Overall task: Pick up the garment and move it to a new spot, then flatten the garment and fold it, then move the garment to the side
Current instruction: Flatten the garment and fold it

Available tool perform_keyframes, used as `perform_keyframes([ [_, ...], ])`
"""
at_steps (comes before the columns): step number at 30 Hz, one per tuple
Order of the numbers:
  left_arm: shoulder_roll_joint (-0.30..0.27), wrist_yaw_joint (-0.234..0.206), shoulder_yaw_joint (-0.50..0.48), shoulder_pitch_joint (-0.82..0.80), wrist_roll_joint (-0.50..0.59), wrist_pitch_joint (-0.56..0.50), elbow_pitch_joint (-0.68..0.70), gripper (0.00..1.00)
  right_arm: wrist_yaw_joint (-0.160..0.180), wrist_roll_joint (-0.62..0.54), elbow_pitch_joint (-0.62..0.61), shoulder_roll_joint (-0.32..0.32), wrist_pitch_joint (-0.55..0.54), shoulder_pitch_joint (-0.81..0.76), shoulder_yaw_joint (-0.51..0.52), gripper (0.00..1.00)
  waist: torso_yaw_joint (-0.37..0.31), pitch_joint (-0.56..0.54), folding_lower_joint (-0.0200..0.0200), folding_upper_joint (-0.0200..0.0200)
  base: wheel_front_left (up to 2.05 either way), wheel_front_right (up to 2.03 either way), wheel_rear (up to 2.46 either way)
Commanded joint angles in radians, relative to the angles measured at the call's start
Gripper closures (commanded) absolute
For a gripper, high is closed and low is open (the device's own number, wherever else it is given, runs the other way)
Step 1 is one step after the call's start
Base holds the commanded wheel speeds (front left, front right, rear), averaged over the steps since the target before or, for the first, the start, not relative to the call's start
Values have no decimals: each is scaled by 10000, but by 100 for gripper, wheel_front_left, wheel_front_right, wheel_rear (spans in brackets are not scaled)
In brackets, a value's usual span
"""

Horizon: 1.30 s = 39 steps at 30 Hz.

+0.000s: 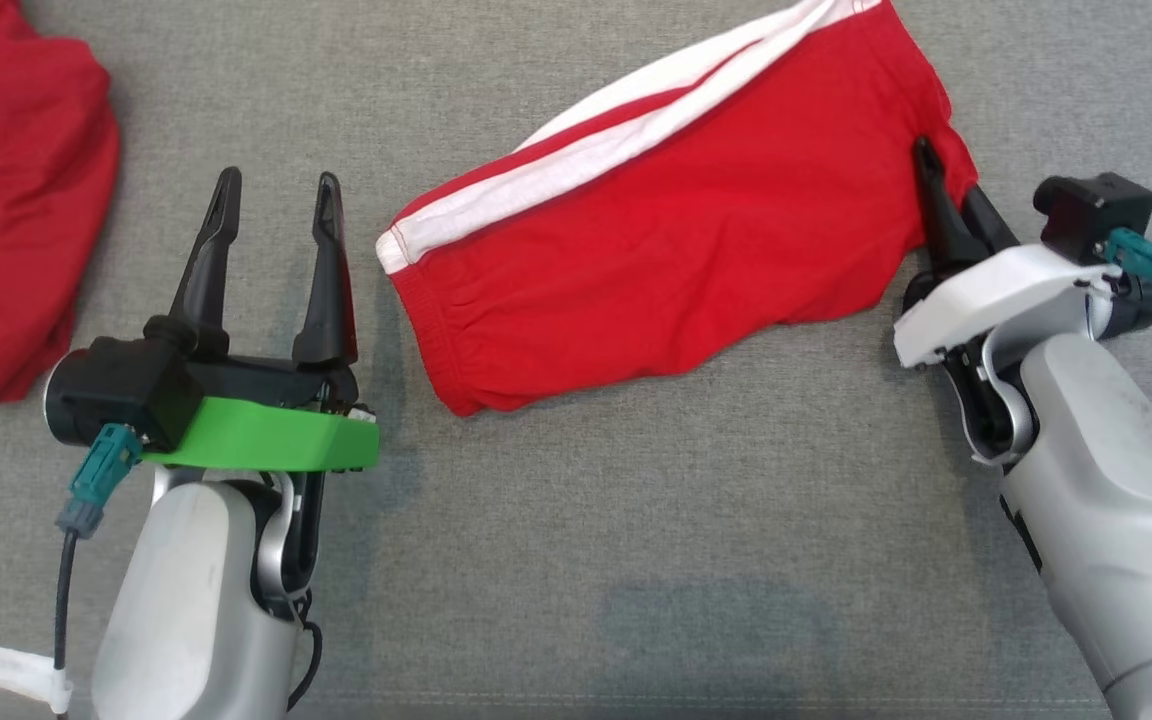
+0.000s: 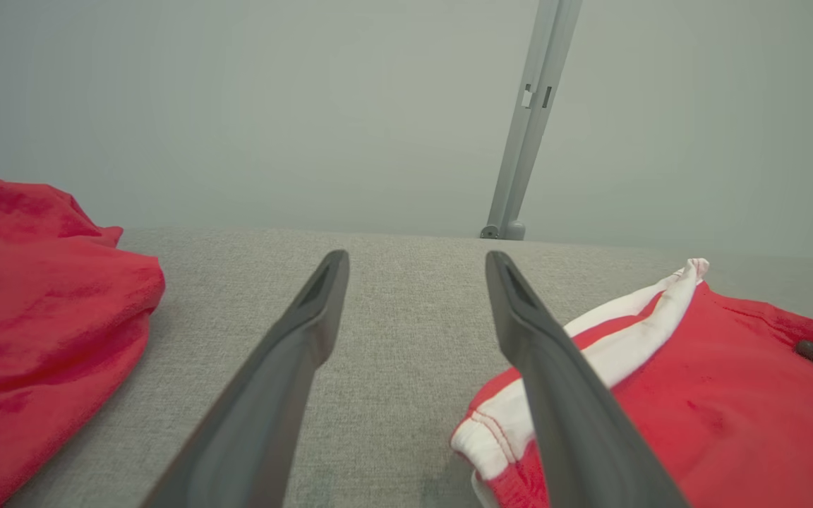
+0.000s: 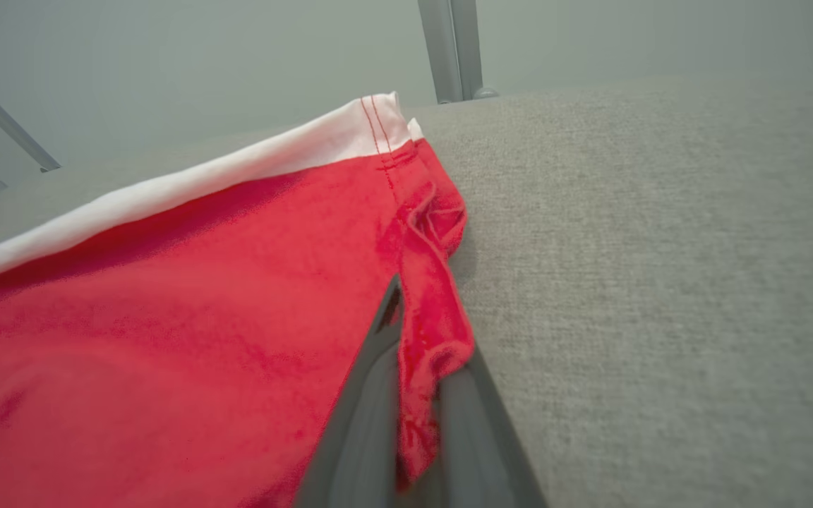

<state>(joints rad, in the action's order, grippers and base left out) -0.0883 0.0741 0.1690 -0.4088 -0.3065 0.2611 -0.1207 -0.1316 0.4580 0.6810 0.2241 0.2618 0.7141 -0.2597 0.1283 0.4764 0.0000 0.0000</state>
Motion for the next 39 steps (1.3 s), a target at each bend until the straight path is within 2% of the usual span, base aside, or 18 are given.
perform_keyframes([
  [1, -93, -47, -27, 137, 52, 44, 34, 0, 18, 50, -31, 33, 9, -521, 134, 100, -228, -184, 0, 0, 0, 0, 0],
  [4, -210, -122, -89, 341, 101, 37, 82, 0, 18, -66, -976, -114, 35, -1304, 773, 100, -525, -350, 0, 0, 0, 0, 0],
  [10, -398, -316, -211, 800, 17, -161, 328, 0, 16, -402, -2592, -810, 44, -3278, 2321, 100, -1081, -658, 0, 0, 0, 0, 0],
  [15, -509, -402, -243, 1076, -53, -407, 630, 0, 16, -552, -3005, -1232, 46, -4074, 3075, 100, -1385, -750, 0, 0, 0, 0, 0],
  [20, -543, -473, -173, 1187, -61, -562, 799, 0, 16, -872, -3205, -1372, 47, -3957, 3133, 100, -1470, -833, 0, 0, 0, 0, 0],
  [24, -527, -474, -82, 1229, -85, -622, 841, 0, 13, -1259, -3775, -1477, 47, -3687, 2635, 100, -1423, -987, 0, 0, 0, 0, 0],
  [31, -417, -489, 102, 1315, -149, -625, 826, 0, 13, -1408, -5071, -1690, -406, -2981, -71, 100, -1177, -1191, 0, 0, 0, 0, 0],
  [32, -395, -481, 144, 1303, -159, -615, 814, 0, 11, -1290, -5144, -1705, -479, -2917, -492, 100, -1113, -1200, 0, 0, 0, 0, 0],
  [33, -395, -481, 144, 1303, -159, -615, 814, 0, 11, -1290, -5144, -1705, -479, -2917, -492, 100, -1113, -1200, 0, 0, 0, 0, 0],
  [35, -348, -444, 233, 1301, -174, -579, 748, 0, 11, -1037, -5173, -1718, -608, -2809, -1324, 100, -963, -1246, 0, 0, 0, 0, 0],
  [39, -282, -402, 352, 1224, -237, -520, 627, 0, 11, -469, -4620, -1703, -766, -2558, -2580, 100, -673, -1190, 0, 0, 0, 0, 0],
])
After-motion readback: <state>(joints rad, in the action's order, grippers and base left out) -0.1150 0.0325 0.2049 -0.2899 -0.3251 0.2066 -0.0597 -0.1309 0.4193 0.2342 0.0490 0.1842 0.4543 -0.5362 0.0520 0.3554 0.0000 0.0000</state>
